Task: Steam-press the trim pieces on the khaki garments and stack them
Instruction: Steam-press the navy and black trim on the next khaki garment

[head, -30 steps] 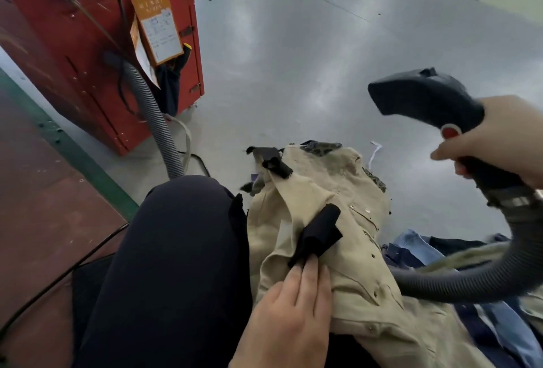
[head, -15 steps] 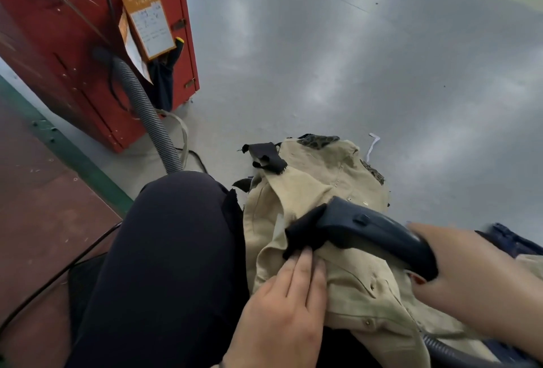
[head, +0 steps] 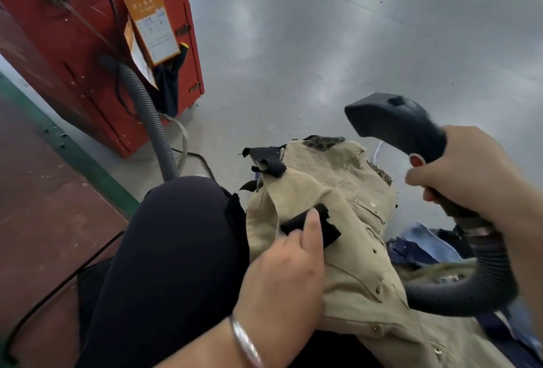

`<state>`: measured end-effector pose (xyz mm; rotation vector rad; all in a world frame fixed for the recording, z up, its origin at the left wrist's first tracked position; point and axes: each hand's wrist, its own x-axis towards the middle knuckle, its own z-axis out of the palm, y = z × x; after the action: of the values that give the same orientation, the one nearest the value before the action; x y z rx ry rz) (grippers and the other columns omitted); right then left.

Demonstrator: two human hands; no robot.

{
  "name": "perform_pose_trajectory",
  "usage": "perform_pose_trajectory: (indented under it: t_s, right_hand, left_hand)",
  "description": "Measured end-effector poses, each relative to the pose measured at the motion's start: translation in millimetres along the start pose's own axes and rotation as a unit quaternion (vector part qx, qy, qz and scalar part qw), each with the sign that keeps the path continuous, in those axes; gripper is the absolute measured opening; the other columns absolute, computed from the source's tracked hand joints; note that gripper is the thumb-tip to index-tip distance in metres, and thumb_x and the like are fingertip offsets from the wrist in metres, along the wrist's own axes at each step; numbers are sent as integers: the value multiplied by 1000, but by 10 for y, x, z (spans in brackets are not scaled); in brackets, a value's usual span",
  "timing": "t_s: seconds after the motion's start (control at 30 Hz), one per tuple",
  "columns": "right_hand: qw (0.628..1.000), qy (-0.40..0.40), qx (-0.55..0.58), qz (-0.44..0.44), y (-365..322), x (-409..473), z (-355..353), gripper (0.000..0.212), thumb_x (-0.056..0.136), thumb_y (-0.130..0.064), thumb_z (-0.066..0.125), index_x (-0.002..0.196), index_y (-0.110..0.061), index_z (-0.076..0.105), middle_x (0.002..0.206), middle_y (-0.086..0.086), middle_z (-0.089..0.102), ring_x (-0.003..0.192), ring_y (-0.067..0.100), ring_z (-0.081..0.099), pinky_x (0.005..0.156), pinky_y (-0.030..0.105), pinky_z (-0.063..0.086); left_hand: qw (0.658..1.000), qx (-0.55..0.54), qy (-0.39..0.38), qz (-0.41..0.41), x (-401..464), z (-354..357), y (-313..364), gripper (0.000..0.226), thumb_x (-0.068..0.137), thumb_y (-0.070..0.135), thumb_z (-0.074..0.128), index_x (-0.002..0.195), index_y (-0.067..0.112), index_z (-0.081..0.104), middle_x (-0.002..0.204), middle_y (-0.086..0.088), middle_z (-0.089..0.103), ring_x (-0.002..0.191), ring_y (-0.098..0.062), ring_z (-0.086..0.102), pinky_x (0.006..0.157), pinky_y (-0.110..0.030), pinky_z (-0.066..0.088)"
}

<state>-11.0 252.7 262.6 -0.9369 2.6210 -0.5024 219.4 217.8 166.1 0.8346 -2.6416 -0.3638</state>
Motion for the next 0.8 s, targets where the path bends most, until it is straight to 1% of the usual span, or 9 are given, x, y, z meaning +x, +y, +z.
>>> perform_pose_trajectory:
  t_s: [0.07,0.13,0.23,0.3,0.4,0.6,0.67,0.73,0.8]
  right_hand:
    - [1000,1,-5,-3,37,-97,-40,24,73,-5,78,79,-18,58,45,-5,64,34,10,61,40,23,45]
    - [1000,-11,-8,-7,70,-196,-26,26,72,-5,79,77,-18,57,46,-7,64,34,9,60,45,26,46]
    - [999,-19,-25,-20,117,-310,45,27,70,-7,81,75,-18,57,45,2,63,35,14,61,48,36,52]
    - [999,-22,-27,-24,128,-355,84,28,69,-9,82,75,-19,56,49,5,62,42,25,63,53,45,58]
    - [999,-20,-30,-29,155,-405,88,32,69,-10,83,74,-22,53,54,4,61,50,28,63,56,41,57]
    - [998,-13,-49,-36,239,-611,129,40,59,-13,84,67,-32,50,50,-21,61,44,15,58,47,32,46]
    - [997,-13,-60,-40,269,-675,188,41,56,-16,86,67,-34,51,54,-27,61,42,11,57,45,32,45]
    - [997,-13,-64,-35,303,-714,237,42,55,-17,87,67,-35,51,49,-14,61,40,11,57,45,37,50]
    - [997,-1,-67,-32,317,-728,260,44,55,-17,88,68,-35,50,44,-7,57,40,13,58,48,43,55]
  left_hand:
    - [999,28,-22,-17,150,-15,-18,36,51,27,87,80,16,70,61,5,60,50,-10,58,39,-19,44]
    - [998,63,-22,3,247,-25,-10,24,55,24,82,63,20,60,59,3,56,50,-14,55,42,-22,39]
    - [994,95,12,48,319,-7,-33,16,67,7,52,57,18,56,60,0,52,53,-18,50,48,-27,36]
    - [993,90,32,68,356,-10,-74,16,63,4,56,54,17,56,58,0,52,52,-18,50,48,-27,37]
    - [990,61,46,123,248,-21,-29,18,57,9,71,55,18,55,58,-1,52,52,-19,50,48,-27,40]
    - [982,43,63,170,-295,37,101,27,69,5,53,47,20,48,49,1,40,43,-16,41,41,-24,34]
    - [985,50,-17,165,-417,-20,82,33,77,11,47,47,26,48,49,10,41,44,-7,42,44,-19,39]
    - [977,147,-99,118,-485,-83,117,37,86,35,37,53,36,52,48,21,46,47,7,46,51,-2,34]
    - [982,113,-125,83,-494,-127,116,37,85,54,40,56,39,56,51,23,48,49,11,47,51,-1,35]
